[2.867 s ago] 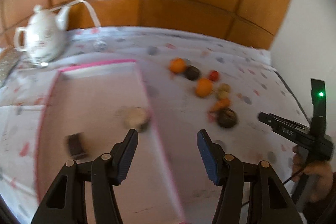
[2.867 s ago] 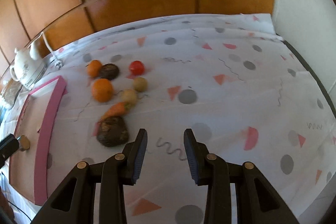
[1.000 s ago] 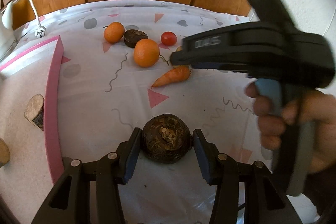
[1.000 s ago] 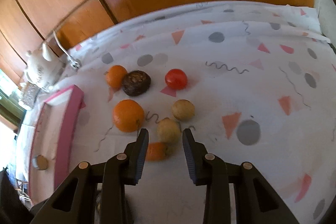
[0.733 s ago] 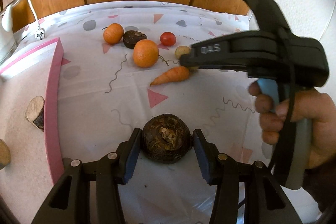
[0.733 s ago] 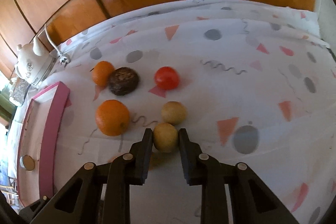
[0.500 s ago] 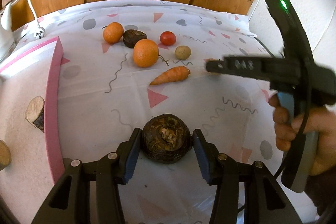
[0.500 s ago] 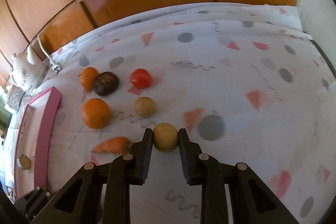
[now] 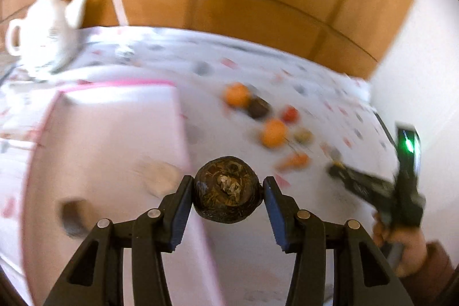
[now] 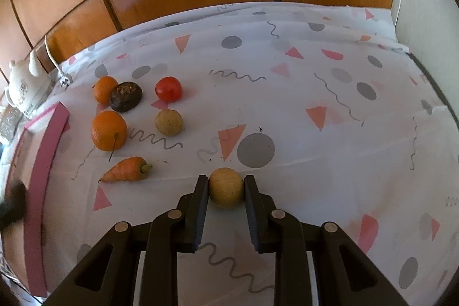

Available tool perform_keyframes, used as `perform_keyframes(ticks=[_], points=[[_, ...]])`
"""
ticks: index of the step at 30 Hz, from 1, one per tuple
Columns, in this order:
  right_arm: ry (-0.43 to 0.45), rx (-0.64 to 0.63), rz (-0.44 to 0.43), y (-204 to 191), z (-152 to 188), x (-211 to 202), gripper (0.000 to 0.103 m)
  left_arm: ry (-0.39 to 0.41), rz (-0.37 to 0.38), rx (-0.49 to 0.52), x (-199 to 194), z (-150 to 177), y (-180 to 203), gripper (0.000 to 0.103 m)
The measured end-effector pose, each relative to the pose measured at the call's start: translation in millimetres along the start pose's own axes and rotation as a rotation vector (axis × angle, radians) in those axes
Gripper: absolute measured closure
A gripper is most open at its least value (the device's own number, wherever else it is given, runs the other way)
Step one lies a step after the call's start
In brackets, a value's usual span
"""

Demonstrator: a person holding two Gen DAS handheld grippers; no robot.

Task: Organize fruits
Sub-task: 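Lower the root into the tray and open the left tool, then carry the potato into the tray and open the right tool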

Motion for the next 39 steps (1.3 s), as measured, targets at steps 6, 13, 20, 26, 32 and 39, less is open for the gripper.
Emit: perform_keyframes(ticks=[6, 13, 20, 26, 32, 39], points=[[0.005, -0.018, 0.021, -1.8, 4.4, -4.2, 0.078, 0.035, -0.232, -0.128, -9.7, -25.6, -89.0, 0.053], [0.010, -0.056, 0.050, -4.0, 3.8, -3.0, 0.078, 0.083, -0.298, -0.195, -30.8, -22.6, -126.0, 0.041], [0.016, -0.070, 0.073, -7.4, 3.8, -2.9, 0.078, 0.094, -0.265, -0.182, -44.8, 0.6, -107.1, 0.041], [0.019, -0.060, 0.077, -7.2, 4.1, -3.9, 0.078, 0.065, -0.235, -0.164, -50.4, 26.4, -94.9, 0.041], [0.017, -0.045, 0.075, -6.1, 6.4, -8.2, 0.078, 0.058, -0.249, -0.158, -58.3, 37.4, -96.0, 0.041], [0.057, -0.059, 0.004, -23.4, 8.3, -36.4, 0.079, 0.074, -0.260, -0.166, -68.4, 40.4, -100.3, 0.039]])
Point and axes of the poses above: each gripper's, at about its wrist camera, not at the fingertips, and x roughly the way its jaws point, y to its right, z to its underside, the point moved 9 cm from there along x, roughly the way its jaws point, and after that the axes turned 11 degrees about z, right-handed, at the moved point
